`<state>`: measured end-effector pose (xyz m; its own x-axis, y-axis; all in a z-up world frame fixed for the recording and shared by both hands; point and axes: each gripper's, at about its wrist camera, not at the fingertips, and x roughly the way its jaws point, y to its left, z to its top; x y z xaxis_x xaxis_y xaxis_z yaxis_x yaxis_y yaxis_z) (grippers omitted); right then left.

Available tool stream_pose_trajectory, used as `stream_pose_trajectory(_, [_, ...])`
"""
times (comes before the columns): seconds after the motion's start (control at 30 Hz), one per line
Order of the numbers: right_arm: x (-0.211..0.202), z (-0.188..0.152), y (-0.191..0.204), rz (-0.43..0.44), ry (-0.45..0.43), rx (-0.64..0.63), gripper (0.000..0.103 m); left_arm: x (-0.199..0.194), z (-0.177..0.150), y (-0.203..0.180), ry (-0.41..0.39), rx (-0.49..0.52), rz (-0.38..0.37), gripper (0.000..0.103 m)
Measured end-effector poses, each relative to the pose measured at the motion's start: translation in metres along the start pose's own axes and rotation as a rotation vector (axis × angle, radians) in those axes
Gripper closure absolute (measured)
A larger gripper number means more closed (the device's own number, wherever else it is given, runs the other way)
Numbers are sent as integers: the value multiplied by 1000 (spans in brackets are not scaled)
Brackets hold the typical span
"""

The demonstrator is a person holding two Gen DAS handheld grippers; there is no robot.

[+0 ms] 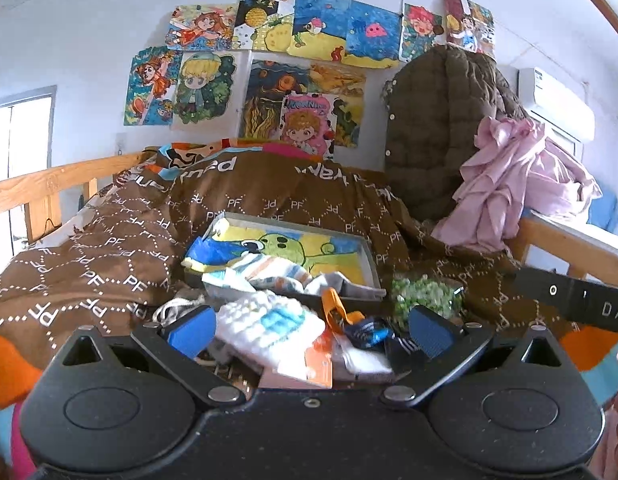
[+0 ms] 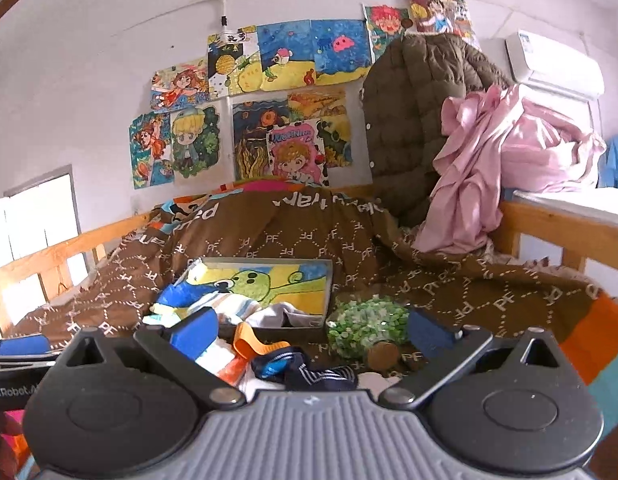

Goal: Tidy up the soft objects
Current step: 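Withdraw both tools from the tray back toward the clothes pile, then grasp the navy striped sock with the left tool while the right tool grasps the white fuzzy sock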

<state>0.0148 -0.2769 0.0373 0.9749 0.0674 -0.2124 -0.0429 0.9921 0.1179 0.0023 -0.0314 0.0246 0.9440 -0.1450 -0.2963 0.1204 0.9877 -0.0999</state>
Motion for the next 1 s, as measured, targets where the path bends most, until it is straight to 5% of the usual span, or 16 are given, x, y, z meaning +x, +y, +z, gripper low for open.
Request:
stream_pose_trajectory(0.43, [-24,-2,-17,-43,43,1,0,-28,8,-14,33,-28,47,1])
stream_pose_trajectory(0.73, [-7,1,-22,-68,145,-37,0,0,22,-28,98,-37,81,1])
stream_pose_trajectory(1.0, [32,-3,-26,-38,213,-36,0,35,13,-35,60,-25,80,1])
